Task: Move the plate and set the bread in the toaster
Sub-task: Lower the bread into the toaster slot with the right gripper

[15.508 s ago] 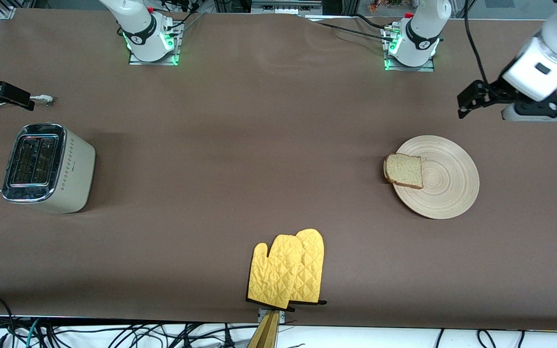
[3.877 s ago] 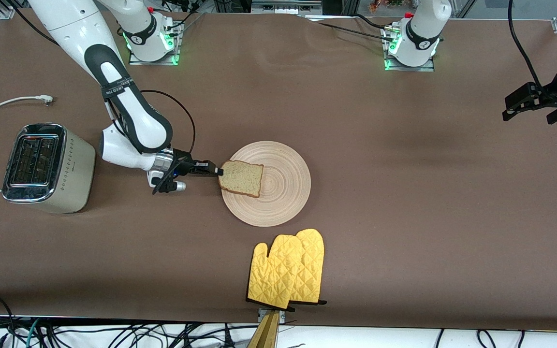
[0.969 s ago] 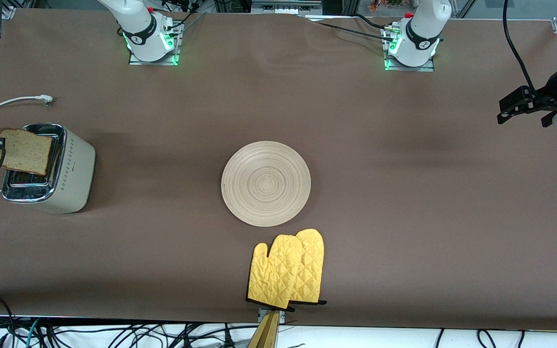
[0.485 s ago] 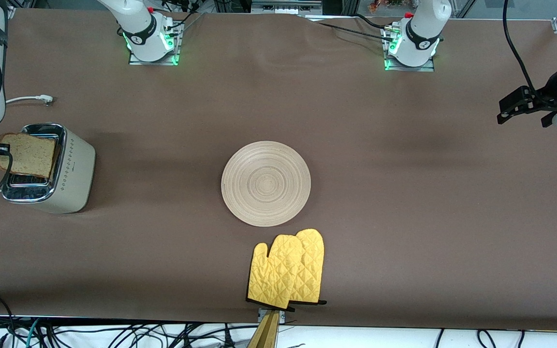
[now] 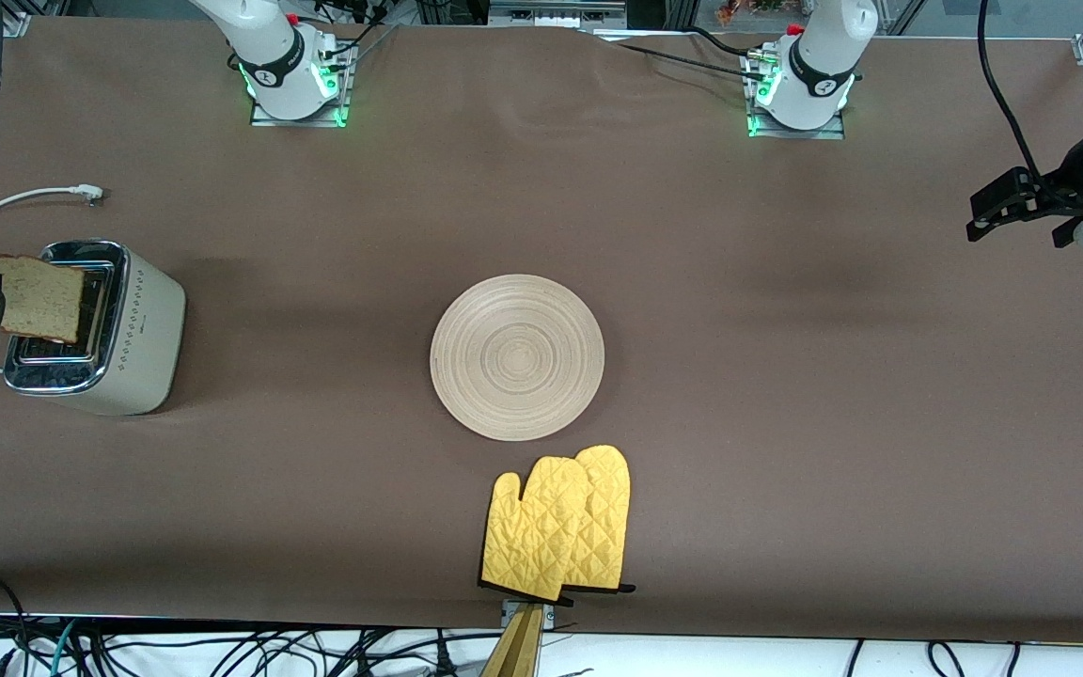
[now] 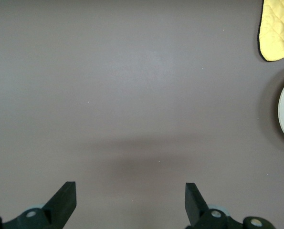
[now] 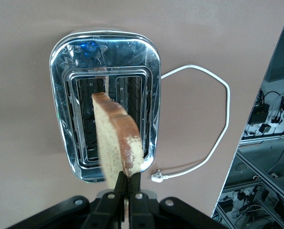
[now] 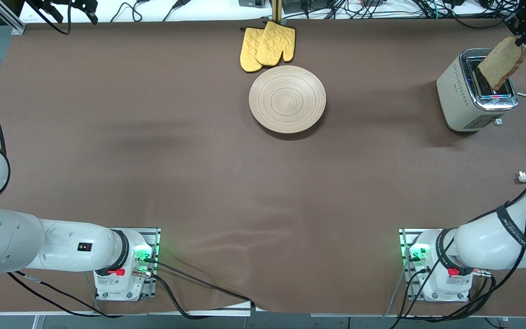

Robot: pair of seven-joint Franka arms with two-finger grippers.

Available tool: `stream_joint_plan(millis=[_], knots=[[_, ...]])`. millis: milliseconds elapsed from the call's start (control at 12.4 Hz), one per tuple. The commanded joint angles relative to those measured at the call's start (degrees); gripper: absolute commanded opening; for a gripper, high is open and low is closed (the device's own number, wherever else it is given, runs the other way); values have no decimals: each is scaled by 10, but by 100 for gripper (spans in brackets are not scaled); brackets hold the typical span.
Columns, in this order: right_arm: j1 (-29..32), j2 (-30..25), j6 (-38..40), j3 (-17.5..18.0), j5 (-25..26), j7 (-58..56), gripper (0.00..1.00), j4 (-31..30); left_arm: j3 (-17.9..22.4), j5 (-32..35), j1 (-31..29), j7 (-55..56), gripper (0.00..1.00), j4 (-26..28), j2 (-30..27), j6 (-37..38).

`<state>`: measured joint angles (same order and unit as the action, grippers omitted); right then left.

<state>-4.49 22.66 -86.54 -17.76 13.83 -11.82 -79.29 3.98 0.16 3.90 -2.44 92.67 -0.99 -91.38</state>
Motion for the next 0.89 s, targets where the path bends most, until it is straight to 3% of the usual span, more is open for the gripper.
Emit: stream_joint_plan(millis=[0, 727, 808], knots=[[0, -3, 2, -1, 8, -9, 0, 1, 1, -2, 4, 10, 100, -18, 7, 9], [-4, 30, -30, 0, 12, 0, 0, -6, 0, -1, 4, 13, 100, -18, 7, 8], [-4, 30, -33, 0, 13, 0, 4, -6, -1, -1, 5, 13, 100, -18, 7, 8]])
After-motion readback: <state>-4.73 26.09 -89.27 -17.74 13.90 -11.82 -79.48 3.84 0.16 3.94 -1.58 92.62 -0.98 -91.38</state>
